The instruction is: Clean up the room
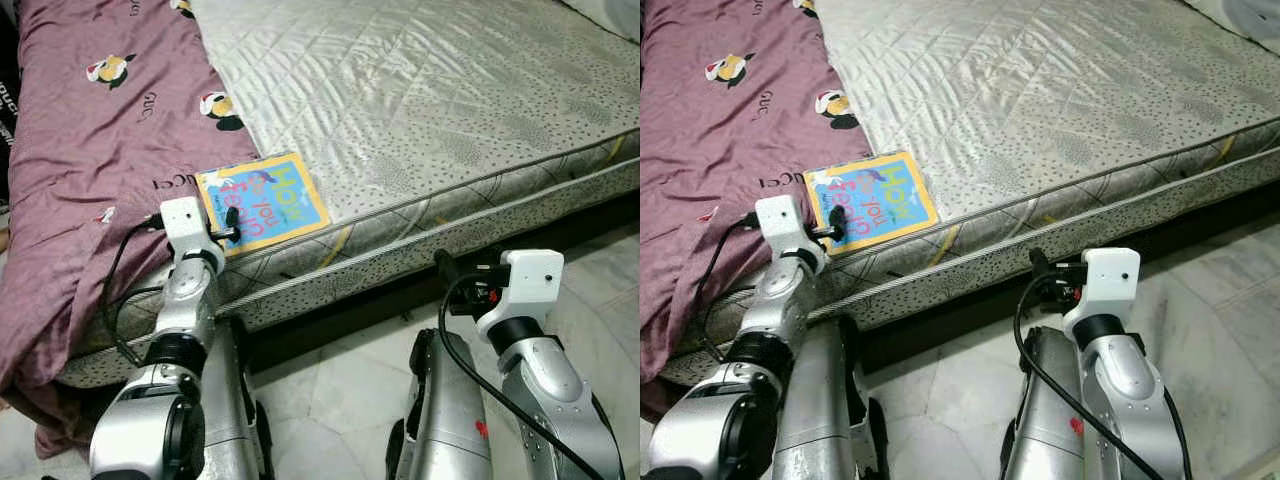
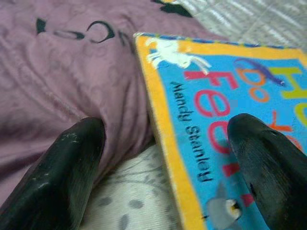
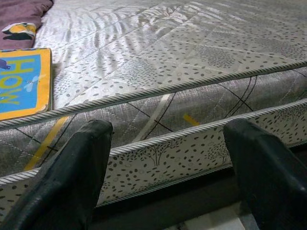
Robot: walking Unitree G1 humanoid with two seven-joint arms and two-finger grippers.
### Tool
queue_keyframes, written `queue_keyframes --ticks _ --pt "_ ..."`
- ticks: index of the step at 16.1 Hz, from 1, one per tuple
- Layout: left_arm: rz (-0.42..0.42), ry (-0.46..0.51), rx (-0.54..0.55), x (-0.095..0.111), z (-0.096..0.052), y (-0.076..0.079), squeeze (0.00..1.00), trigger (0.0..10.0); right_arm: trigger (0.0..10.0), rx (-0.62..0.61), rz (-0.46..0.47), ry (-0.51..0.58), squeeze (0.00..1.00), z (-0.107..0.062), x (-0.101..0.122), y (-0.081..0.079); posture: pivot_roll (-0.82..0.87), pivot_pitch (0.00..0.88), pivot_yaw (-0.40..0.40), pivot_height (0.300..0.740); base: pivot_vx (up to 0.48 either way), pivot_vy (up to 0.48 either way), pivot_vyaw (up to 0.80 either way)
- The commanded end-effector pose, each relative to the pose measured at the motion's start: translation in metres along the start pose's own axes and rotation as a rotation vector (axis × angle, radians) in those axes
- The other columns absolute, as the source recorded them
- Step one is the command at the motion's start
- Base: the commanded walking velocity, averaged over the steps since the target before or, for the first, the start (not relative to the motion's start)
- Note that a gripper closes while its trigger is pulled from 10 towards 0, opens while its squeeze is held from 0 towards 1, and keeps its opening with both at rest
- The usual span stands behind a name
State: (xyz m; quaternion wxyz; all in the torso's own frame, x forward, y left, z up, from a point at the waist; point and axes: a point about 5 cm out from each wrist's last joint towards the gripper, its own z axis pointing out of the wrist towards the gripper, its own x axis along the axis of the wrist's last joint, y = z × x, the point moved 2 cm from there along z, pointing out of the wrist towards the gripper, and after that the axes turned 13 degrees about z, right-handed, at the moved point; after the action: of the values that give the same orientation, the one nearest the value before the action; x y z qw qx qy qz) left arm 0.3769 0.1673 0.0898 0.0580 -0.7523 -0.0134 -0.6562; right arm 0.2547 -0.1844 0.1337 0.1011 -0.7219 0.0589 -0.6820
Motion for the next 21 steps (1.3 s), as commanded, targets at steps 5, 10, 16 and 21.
queue_keyframes --ticks 5,10,16,21 --pt "-0.047 -0.017 0.070 -0.009 -0.015 0.006 0.00 10.0 10.0 -0.002 -0.007 -0.003 0.00 0.001 0.000 0.001 -0.22 0.115 0.044 0.460 0.000 0.000 0.00" --pt "-0.097 -0.063 0.063 -0.018 -0.022 0.006 0.00 10.0 10.0 0.001 -0.007 0.000 0.00 0.004 -0.002 0.000 -0.21 0.107 0.051 0.460 0.000 0.000 0.00" --pt "-0.187 -0.173 0.026 -0.026 -0.003 -0.016 0.00 10.0 10.0 0.023 -0.036 0.024 0.00 0.003 0.005 -0.006 -0.24 0.095 0.046 0.460 0.000 0.000 0.00" --pt "-0.247 -0.241 -0.153 -0.030 0.000 0.009 0.00 10.0 10.0 0.005 -0.055 0.055 0.00 0.012 0.013 -0.002 -0.24 0.075 0.044 0.460 0.000 0.000 0.00"
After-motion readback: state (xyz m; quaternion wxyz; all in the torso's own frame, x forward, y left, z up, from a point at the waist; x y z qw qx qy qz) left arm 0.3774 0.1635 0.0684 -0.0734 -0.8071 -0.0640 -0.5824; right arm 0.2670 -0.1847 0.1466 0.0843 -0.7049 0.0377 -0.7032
